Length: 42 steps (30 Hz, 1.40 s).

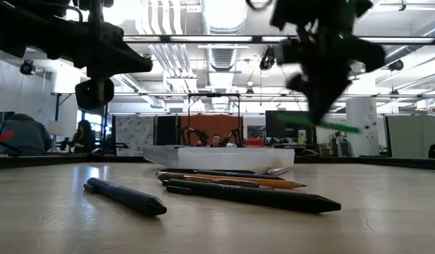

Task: Pick & place school supplies into a supply box
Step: Put the green pen into the supply box, then put the purple pen into the supply box

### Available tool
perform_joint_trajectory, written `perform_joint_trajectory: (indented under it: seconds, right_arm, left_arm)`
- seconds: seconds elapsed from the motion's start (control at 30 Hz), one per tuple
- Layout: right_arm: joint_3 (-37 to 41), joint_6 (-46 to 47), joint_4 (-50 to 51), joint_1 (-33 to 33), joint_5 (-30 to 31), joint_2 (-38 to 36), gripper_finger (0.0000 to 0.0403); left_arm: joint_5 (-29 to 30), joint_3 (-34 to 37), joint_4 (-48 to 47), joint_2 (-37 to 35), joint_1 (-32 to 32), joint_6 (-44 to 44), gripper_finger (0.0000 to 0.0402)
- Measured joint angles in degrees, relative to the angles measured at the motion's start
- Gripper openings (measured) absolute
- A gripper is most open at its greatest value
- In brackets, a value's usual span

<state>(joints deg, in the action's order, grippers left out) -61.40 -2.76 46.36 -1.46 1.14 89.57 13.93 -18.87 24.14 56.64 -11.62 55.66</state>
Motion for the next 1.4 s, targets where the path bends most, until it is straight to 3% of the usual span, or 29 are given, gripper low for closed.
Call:
perform_joint_trajectory:
  seconds: [0.2, 0.5, 0.77, 1.03, 1.3, 1.4]
  right_arm:
    - [-7.98, -12.45, -0.91, 0.25, 7.08, 3.52, 0.0014]
    - [-21.26, -30.51, -0.20, 1.02, 12.83, 18.10, 0.0020]
    - [-26.37, -34.44, 0.22, 2.48, 16.64, 26.95, 0.0024]
    - [-26.49, -31.82, -1.51, 2.43, 16.88, 27.10, 0.0077]
    - [-26.47, -29.95, 0.79, 2.37, 16.47, 22.77, 0.0140]
    - [-26.30, -29.85, 4.22, 2.41, 12.29, 19.58, 0.0153]
  left_arm:
    - [0.00, 0.00, -0.27, 0.00, 0.02, 0.02, 0.0001]
    - [0.00, 0.00, -0.33, 0.00, 0.01, 2.15, 0.0001]
    - [-0.01, 0.00, -0.36, 0.00, -0.21, 3.51, 0.0001]
    - [-0.03, 0.00, -0.33, 0.00, -1.26, 3.67, 0.0001]
    - [-0.02, 0.00, -0.36, 0.00, -1.27, 3.65, 0.0001]
    - [-0.02, 0.00, -0.37, 0.00, -1.31, 3.52, 0.0001]
